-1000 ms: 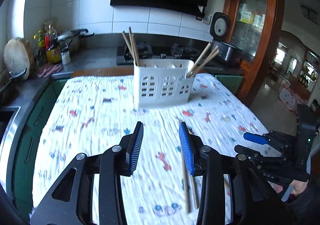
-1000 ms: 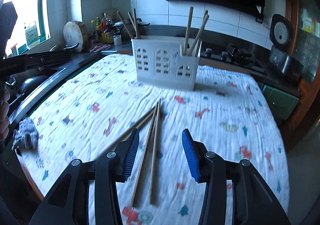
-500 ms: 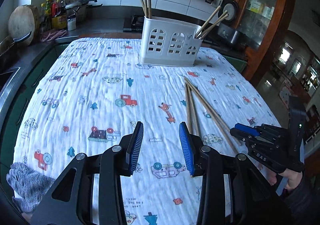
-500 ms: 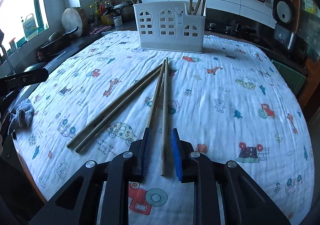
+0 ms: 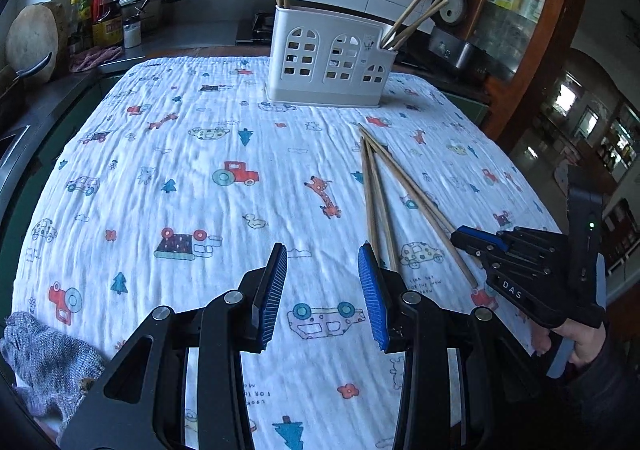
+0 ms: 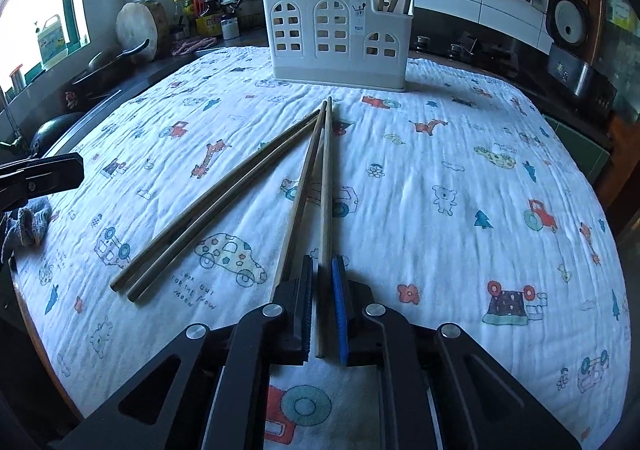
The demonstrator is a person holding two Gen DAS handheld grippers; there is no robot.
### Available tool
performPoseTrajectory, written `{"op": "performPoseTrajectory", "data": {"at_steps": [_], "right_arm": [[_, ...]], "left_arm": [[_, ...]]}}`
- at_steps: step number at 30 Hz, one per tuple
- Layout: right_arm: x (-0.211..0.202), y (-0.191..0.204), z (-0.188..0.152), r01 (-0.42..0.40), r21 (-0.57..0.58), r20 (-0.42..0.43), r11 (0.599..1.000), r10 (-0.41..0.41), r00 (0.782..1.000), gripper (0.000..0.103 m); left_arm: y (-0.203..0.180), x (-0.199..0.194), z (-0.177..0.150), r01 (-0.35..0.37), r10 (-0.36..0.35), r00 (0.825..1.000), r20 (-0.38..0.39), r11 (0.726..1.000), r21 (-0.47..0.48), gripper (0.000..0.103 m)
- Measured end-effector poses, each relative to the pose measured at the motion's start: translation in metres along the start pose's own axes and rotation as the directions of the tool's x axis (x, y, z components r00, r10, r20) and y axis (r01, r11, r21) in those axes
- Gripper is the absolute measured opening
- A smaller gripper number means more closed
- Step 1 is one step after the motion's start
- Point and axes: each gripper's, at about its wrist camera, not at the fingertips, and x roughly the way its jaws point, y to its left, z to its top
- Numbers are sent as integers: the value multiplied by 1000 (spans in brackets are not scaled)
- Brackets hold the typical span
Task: Organize utensils
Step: 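Close the left tool on a chopstick while the right tool grasps another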
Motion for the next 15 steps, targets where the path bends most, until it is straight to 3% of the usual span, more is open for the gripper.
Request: {"op": "performPoseTrajectory", "data": {"at_steps": [15], "right_arm": [[-20,-3,1,15,9,56,1000,-15,998,7]], "left_arm": [[-29,39,-15,62,-59,995,-85,998,33,35]]}}
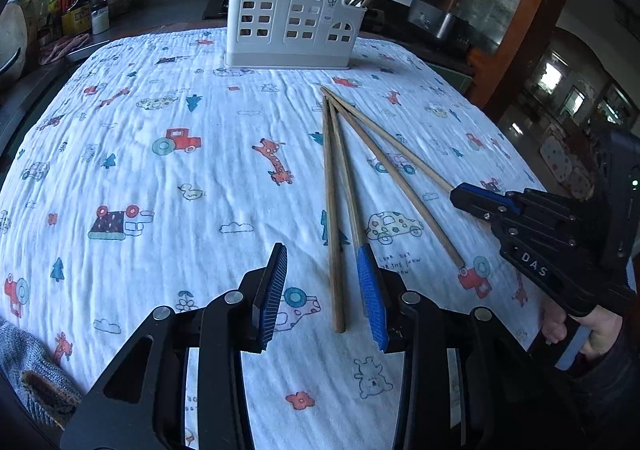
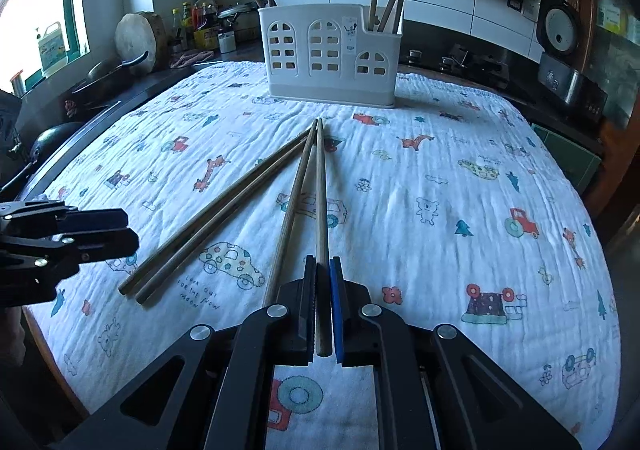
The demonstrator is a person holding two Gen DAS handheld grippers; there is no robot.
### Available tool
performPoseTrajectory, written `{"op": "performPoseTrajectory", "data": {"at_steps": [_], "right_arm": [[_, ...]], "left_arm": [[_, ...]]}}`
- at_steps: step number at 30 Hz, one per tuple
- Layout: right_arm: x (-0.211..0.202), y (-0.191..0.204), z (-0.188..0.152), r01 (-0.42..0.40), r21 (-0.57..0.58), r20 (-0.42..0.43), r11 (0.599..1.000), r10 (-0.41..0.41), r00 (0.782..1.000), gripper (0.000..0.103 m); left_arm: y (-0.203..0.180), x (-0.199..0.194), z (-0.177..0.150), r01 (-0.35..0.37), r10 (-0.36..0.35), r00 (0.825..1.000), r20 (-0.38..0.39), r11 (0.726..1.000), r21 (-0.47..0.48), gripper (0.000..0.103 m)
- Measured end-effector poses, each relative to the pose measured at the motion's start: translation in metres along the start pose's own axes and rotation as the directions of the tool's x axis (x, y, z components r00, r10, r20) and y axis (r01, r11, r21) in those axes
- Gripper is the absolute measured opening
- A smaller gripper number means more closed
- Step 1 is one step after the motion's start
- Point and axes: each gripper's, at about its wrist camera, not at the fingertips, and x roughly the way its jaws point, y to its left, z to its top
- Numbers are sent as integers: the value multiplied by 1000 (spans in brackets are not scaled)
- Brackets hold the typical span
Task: Organize utensils
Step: 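Close the left tool on a chopstick while the right tool grasps another, then lift both chopsticks and carry them above the white holder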
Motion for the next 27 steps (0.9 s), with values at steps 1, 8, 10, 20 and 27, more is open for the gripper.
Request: {"op": "performPoseTrajectory", "data": {"at_steps": [1,8,10,20,27], "right_arm": [[-5,-1,2,2,1,14,1000,-2,1000,7],[-41,-4,17,10,3,105,1000,-11,994,7],[-51,-3,21,11,2,131,1000,-11,991,7],[-77,3,34,10,-13,198,1000,-7,980,7],[-79,4,40,16,-19,207,1000,-12,978,7]], "left_arm": [[-1,3,0,4,-4,1000,-5,1000,2,32],[-2,21,2,1,-2,1000,-31,1000,-6,18],[-2,25,2,10,-10,999,-37,1000,-12,15],[-9,31,5,-1,1,999,-36,1000,12,14],[-13,30,5,-38,39,998,-41,999,30,6]]}}
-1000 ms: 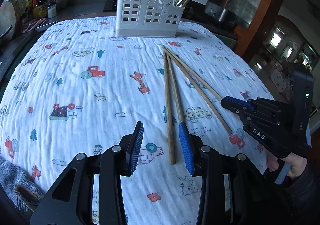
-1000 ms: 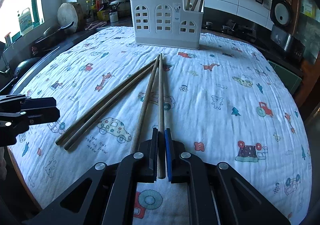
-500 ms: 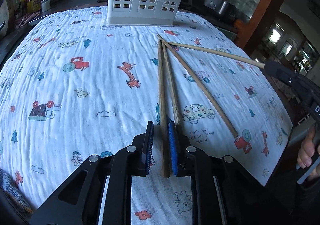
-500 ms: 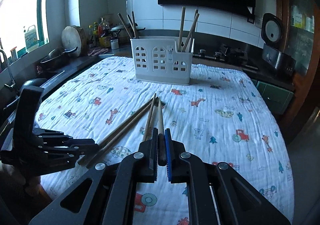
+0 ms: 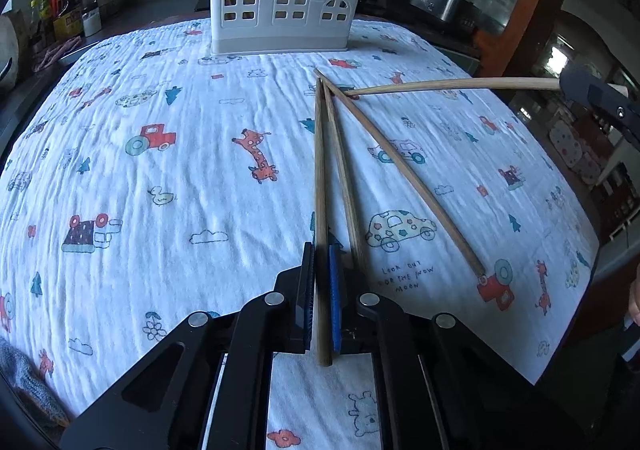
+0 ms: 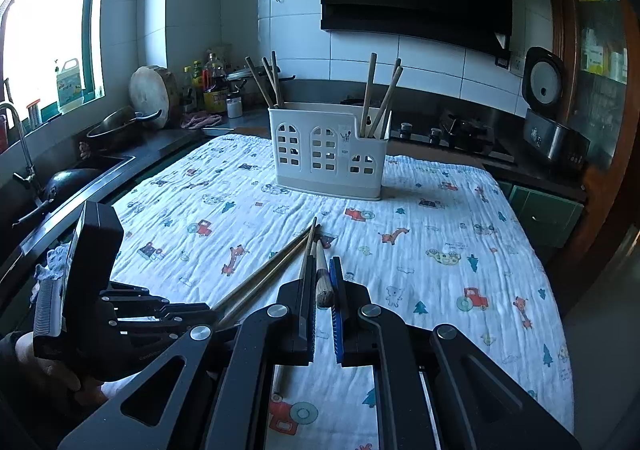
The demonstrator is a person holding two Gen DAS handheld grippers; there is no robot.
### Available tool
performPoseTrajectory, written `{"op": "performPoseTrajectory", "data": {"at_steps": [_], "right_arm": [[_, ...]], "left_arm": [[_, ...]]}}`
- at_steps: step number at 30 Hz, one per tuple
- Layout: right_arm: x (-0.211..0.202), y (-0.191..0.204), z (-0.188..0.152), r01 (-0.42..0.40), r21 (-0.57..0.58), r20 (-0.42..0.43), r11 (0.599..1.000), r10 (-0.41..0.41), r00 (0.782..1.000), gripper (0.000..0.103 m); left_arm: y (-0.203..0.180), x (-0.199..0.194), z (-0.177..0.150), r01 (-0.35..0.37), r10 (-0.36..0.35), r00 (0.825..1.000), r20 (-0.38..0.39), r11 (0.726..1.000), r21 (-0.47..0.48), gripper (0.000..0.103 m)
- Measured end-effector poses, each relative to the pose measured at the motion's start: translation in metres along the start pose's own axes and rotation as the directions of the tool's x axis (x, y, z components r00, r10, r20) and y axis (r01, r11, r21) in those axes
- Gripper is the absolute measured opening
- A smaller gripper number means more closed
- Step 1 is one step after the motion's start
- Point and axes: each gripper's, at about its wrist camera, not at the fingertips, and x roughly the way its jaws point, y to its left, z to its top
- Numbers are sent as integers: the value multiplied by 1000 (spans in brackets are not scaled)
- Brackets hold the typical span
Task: Organize utensils
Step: 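Lift both chopsticks and carry them above the white holder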
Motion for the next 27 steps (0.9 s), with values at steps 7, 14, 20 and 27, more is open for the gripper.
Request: {"op": "performPoseTrajectory", "data": {"at_steps": [7,14,20,27], "right_arm": [[-5,-6,14,-5,8,12,1000,5,1000,7],[-8,-12,39,-21,-6,20,1000,21,1000,7],[-5,-15,67,-52,-10,11,999,52,999,7],[5,-20,106,-84,-18,-13,996,84,996,7]], "left_arm": [[4,-27,11,-2,1,999,52,1000,10,6],[8,-77,46,-1,-6,982,190,999,39,6],[9,-93,82,11,-26,968,248,998,59,5],[14,-92,119,35,-54,969,242,996,81,5]]}}
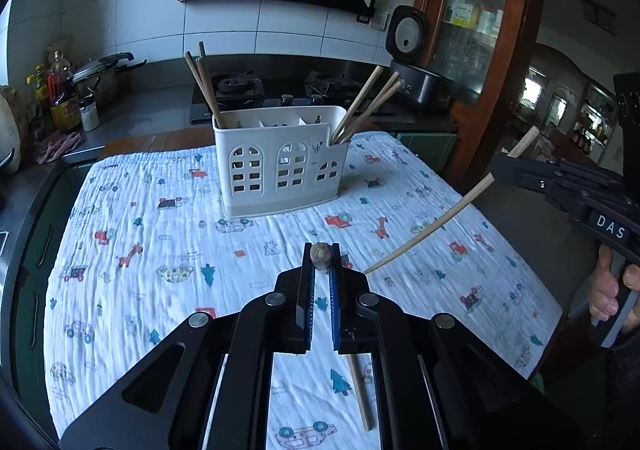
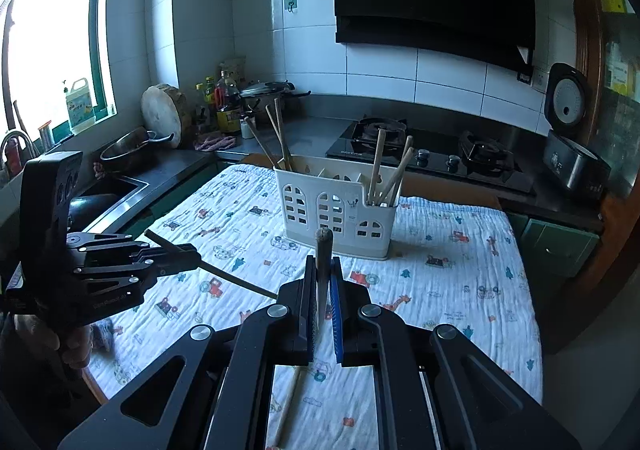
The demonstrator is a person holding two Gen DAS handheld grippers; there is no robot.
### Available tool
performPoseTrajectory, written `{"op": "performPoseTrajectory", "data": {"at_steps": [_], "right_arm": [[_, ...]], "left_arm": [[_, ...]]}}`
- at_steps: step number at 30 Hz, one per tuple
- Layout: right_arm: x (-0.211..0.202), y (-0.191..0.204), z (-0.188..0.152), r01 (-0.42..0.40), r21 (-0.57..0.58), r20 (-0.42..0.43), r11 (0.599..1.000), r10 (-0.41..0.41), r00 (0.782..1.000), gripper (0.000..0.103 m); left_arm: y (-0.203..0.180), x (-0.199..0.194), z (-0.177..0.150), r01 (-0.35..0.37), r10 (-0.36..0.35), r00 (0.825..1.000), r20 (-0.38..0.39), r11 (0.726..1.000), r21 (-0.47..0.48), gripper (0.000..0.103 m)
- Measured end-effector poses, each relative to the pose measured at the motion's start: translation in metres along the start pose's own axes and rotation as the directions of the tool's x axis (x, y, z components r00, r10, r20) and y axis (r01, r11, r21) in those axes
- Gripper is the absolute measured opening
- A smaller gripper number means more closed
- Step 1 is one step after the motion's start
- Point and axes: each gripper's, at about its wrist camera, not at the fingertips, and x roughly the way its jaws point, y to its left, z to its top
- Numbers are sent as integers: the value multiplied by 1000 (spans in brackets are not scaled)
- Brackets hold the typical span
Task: Organize utensils
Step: 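Lift both chopsticks and carry them above the white holder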
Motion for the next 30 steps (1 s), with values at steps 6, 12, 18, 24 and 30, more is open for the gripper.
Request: {"op": "performPoseTrajectory", "data": {"at_steps": [6,12,18,24,30], "right_arm": [[6,-5,42,-11,-20,2,1000,11,1000,7],[9,-11,83,1,-24,36,1000,0,999,7],[15,-18,124,17,-20,82,1000,-16,997,7],[24,-28,155,43,-7,117,999,-41,992,7],[47,-45,170,97,1,94,995,-97,991,7]], "left_arm": [[5,-6,41,23,-24,999,31,1000,19,5],[12,-22,92,-10,4,995,103,999,49,5],[21,-29,148,-60,49,982,180,997,57,5],[35,-20,186,-107,99,972,214,994,29,5],[54,11,199,-113,113,980,167,994,-12,5]]}}
